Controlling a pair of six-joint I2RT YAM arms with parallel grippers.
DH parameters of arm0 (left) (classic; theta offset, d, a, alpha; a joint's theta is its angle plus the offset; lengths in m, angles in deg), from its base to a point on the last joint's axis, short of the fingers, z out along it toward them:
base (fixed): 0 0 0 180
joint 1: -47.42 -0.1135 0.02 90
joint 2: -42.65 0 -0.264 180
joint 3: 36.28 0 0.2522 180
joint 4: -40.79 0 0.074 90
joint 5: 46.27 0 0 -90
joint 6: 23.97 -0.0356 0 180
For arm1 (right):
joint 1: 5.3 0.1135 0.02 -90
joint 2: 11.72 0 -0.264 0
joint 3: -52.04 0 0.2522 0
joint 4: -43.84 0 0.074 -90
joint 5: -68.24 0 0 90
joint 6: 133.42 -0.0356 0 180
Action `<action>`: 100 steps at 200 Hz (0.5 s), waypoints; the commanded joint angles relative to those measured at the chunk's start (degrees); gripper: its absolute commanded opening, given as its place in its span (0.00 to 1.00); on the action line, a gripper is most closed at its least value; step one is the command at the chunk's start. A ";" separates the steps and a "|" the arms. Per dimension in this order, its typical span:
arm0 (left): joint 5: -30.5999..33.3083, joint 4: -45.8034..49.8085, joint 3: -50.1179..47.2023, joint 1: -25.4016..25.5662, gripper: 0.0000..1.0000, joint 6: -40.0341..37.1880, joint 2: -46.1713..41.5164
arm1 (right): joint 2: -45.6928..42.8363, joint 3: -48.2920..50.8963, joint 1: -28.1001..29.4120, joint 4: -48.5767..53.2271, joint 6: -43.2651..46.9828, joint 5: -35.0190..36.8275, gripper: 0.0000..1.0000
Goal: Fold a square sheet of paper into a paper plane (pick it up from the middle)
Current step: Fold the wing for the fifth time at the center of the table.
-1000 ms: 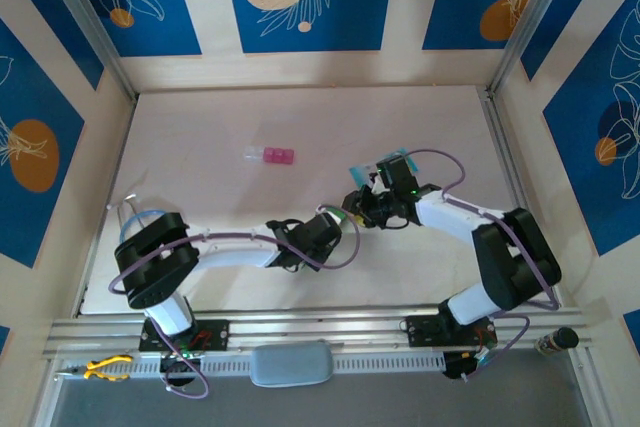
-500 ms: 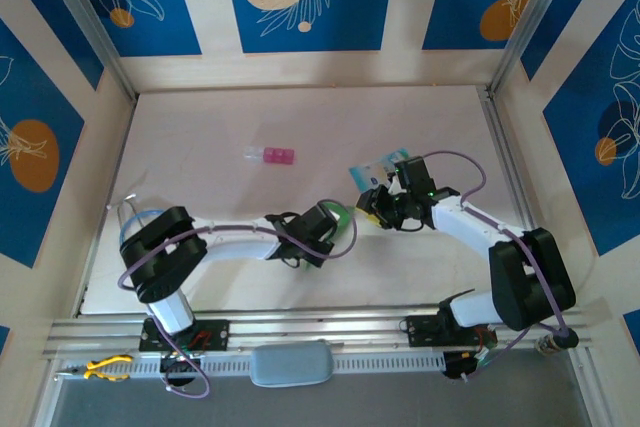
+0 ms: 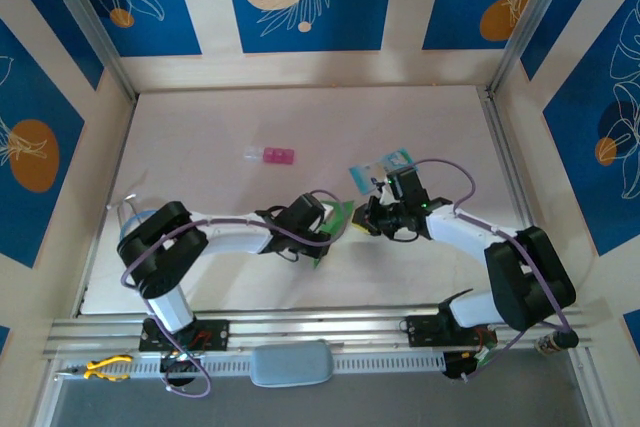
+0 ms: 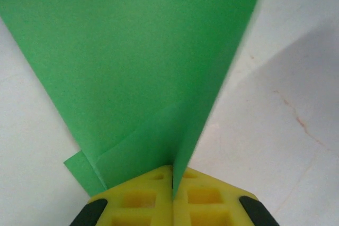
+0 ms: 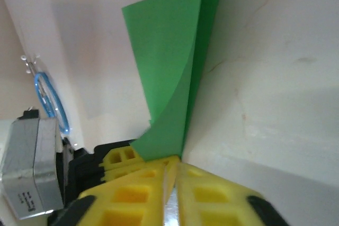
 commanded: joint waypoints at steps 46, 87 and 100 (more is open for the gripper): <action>-13.81 -14.45 -8.97 -5.99 0.12 6.91 1.86 | 6.09 -0.54 4.53 -8.33 0.67 -3.38 0.03; -12.89 -16.38 -11.12 -6.64 0.08 7.40 0.21 | 10.44 -3.67 6.38 -9.62 1.95 -4.40 0.02; -11.92 -17.24 -12.21 -6.77 0.08 7.03 -0.80 | 11.42 -4.18 6.65 -10.03 1.74 -4.43 0.02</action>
